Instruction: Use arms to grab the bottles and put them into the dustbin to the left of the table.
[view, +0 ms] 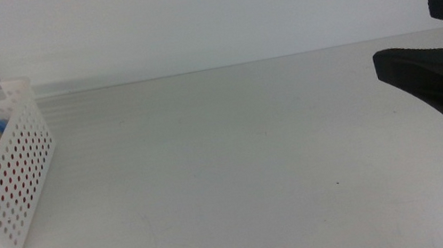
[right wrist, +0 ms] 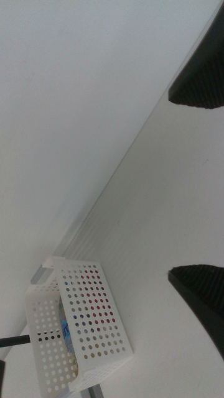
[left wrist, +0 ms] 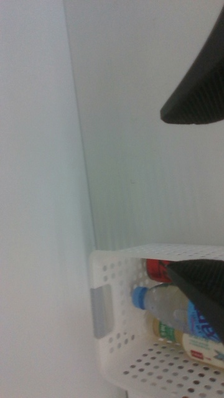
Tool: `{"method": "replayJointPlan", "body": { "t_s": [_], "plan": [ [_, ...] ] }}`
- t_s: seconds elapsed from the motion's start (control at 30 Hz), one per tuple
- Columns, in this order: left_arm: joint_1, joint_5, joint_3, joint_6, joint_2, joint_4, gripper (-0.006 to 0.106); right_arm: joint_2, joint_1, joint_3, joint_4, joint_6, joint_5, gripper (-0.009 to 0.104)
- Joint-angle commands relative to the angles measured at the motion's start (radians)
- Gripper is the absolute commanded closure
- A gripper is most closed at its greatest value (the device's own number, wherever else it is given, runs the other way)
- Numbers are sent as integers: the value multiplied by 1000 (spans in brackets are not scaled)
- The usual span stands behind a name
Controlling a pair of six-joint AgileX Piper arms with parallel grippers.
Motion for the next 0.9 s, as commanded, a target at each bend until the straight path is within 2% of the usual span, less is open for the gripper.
{"method": "replayJointPlan", "body": {
  "t_s": [0.0, 0.17, 0.3, 0.4, 0.67, 0.87],
  "plan": [
    [-1, -73, -10, -2, -3, -21, 34, -2, 3, -23, -8, -9, -70, 30],
    [-3, -66, 1, -2, -3, -23, 34, 1, 2, -5, -17, -9, -76, 30],
    [-3, -79, 6, -2, -25, -28, 34, 4, -26, 70, -17, -9, -171, 30],
    [-3, -147, 60, -2, -77, -42, 34, -31, -98, 150, -13, -9, -229, 30],
    [-3, -212, 301, -2, -318, -41, 34, -266, -334, 357, -13, -9, -225, 30],
    [-1, -211, 513, -2, -551, -41, 34, -487, -423, 538, -13, -9, -223, 30]
  ]
}}
